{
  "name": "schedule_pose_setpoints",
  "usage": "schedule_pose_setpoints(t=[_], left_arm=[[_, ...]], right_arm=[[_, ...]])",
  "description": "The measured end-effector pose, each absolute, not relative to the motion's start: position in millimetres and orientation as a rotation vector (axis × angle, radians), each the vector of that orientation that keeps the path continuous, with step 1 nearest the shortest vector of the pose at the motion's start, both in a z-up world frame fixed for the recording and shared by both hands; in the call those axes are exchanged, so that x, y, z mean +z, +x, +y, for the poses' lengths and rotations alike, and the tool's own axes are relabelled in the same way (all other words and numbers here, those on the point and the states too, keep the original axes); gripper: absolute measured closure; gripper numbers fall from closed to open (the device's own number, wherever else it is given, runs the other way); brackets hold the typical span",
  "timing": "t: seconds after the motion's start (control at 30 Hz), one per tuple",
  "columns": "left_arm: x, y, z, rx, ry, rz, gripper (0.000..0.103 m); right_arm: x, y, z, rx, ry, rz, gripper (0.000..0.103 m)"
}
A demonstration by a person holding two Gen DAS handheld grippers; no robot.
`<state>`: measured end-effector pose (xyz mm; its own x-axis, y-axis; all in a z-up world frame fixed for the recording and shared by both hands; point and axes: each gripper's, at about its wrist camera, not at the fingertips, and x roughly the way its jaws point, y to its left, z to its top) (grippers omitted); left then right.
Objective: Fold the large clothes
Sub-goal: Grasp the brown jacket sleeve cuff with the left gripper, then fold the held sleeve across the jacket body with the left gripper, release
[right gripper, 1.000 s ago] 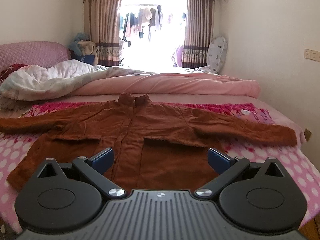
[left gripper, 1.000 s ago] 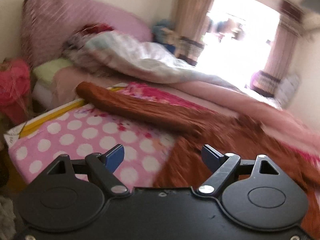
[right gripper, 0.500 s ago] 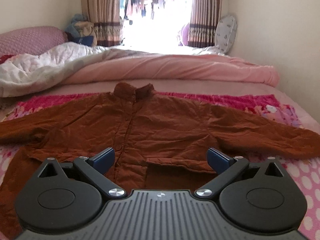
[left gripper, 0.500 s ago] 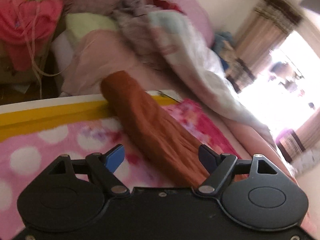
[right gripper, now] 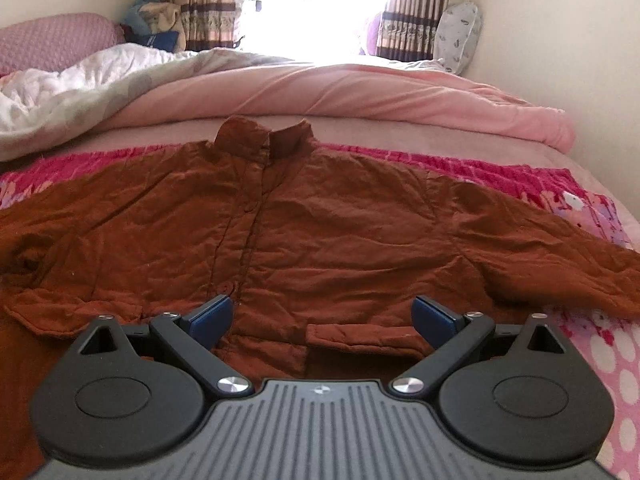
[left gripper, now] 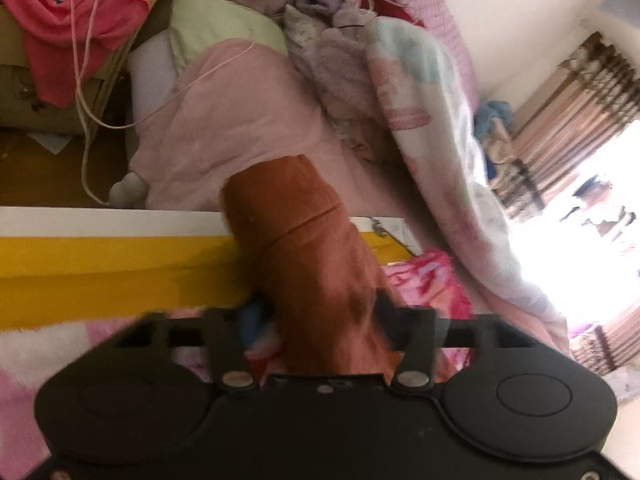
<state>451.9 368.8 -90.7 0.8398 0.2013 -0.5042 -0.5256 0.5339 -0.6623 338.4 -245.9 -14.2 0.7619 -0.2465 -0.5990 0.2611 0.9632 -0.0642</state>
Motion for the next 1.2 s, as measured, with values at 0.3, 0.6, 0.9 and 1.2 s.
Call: schedule_pose_setpoints(t=[0.3,0.6,0.9,1.2], left_arm=[[-40.7,452.5,344.8,0.357,-0.82,0.303,0.098],[69.0,450.1,190.8,-0.061,-0.702,0.201,0.098],[62.8,458.1,-35.8,-0.573,-0.695,0.352,0.052],[26.8,456.2,-41.2,-0.621,-0.572,0.503,0.036]], right_arm=[[-11.9,339.6,-253.2,-0.267,0.034,0.647,0.0],[1.1,316.5,-283.1,-0.269,0.107,0.607,0.0],[12.8,285.3,-321.9,-0.314,0.19,0.558,0.0],[-0.4,309.8,-346.3,-0.191,0.272,0.57,0.0]])
